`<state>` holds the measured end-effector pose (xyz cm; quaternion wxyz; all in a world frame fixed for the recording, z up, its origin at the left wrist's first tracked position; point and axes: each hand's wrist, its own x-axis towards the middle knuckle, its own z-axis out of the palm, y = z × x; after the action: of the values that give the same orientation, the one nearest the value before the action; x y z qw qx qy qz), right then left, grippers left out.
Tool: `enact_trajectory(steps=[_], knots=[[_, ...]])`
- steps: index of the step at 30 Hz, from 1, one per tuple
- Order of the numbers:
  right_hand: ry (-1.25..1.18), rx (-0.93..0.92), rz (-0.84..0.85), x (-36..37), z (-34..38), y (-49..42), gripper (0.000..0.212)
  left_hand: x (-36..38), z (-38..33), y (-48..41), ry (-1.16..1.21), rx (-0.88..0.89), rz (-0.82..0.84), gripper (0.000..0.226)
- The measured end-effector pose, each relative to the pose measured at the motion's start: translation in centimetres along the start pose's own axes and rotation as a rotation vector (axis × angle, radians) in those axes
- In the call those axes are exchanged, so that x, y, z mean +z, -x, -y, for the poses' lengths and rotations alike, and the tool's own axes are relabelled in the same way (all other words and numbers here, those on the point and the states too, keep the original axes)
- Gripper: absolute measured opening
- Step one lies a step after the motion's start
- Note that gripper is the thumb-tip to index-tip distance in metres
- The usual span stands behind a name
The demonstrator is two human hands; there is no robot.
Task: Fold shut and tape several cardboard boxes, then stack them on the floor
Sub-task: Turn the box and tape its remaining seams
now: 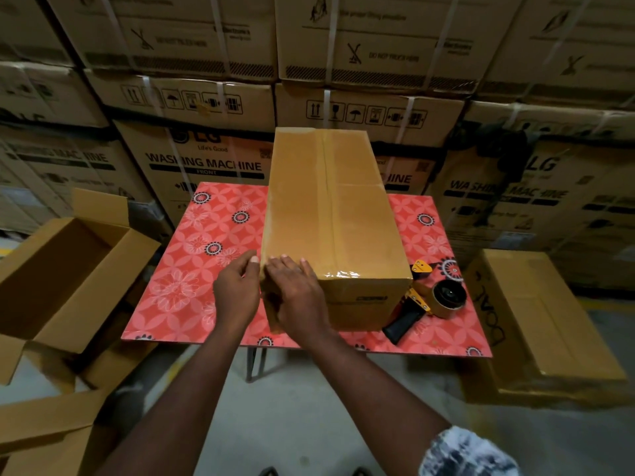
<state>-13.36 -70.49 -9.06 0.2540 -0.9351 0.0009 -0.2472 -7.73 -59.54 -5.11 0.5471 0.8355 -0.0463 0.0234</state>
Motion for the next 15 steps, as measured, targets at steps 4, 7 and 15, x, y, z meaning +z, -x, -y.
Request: enact_trajectory(steps=[4,7,15], knots=[[0.025,0.016,0.062,-0.3,0.6,-0.5,0.048,1.1,-0.4,-0.6,0.004,-0.014,0.027,0.035],[0.04,0.119,0.134,-2.6,-0.6,-0.6,0.058,2.0,-0.2,-1.1,-0.01,-0.043,0.062,0.035],[0.14,0.751,-0.174,-9.7,-11.3,3.2,0.071,4.2,0.1,-1.8,0.064,-0.166,0.112,0.04]])
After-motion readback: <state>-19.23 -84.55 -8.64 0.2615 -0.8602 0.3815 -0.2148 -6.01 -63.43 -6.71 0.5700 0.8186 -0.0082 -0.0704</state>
